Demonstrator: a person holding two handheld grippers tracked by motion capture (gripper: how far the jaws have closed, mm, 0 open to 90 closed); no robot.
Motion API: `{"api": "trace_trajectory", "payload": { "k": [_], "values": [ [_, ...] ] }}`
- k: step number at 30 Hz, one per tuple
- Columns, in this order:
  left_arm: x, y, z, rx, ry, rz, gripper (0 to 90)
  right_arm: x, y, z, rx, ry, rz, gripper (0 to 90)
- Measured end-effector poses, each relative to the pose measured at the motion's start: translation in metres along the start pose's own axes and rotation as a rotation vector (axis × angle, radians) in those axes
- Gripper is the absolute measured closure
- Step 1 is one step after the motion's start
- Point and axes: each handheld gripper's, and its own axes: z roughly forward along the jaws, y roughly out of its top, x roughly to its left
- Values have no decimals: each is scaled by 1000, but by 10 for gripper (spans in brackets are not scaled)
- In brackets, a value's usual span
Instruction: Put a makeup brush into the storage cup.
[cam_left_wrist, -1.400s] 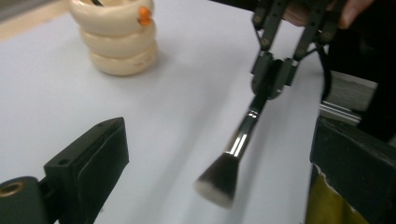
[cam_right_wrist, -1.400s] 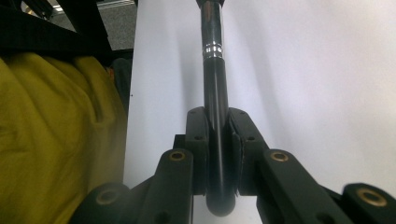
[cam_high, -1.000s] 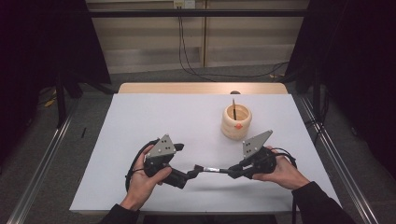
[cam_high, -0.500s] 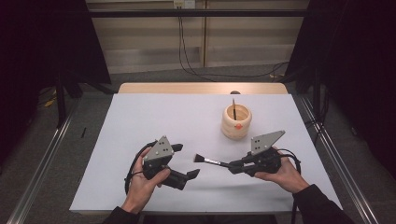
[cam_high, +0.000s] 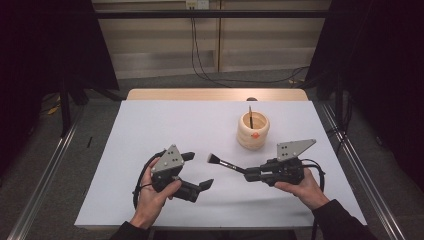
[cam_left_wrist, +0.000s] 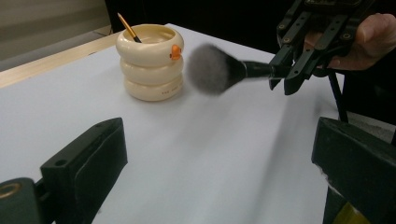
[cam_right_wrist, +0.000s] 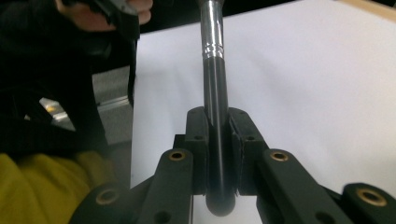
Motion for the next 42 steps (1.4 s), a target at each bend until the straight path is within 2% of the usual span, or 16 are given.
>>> {"api": "trace_trajectory", "payload": {
  "k": [2,8,12,19,21,23,26,28,31,32,33,37,40,42],
  "values": [
    [1,0,0,-7,-1,-1,31,0,1,-1,-23,2,0,795],
    [-1,1,-1,-14,12,-8,31,-1,1,-3,-86,-38,16,795],
    [-2,2,-1,-28,12,-2,31,0,1,-4,-128,-29,14,795],
    [-3,4,-2,-59,-1,-18,31,4,4,-3,-195,-21,12,795],
    [-4,4,-2,-67,0,-19,31,5,5,-2,-206,-17,14,795],
    [-4,5,-2,-72,22,-13,34,6,5,-2,-211,-18,11,794],
    [-5,6,-1,-90,18,-11,40,7,6,-1,-216,-15,5,795],
    [-6,8,0,-100,35,-10,51,7,6,-1,-219,-13,4,795],
    [-8,11,3,-115,21,-22,61,7,6,-1,-217,-16,-1,795],
    [-9,12,4,-113,37,-16,62,7,6,-1,-220,-10,0,795],
    [-10,13,6,-117,17,-18,69,8,7,-1,-217,-18,-2,795],
    [-15,17,10,-105,29,-10,74,8,7,-2,-224,-12,-1,795],
    [-16,19,14,-123,-14,-11,82,7,7,-2,-223,-15,-4,795],
    [-19,20,15,-114,-17,3,114,8,7,-2,-222,-17,-4,795]
  ]
}}
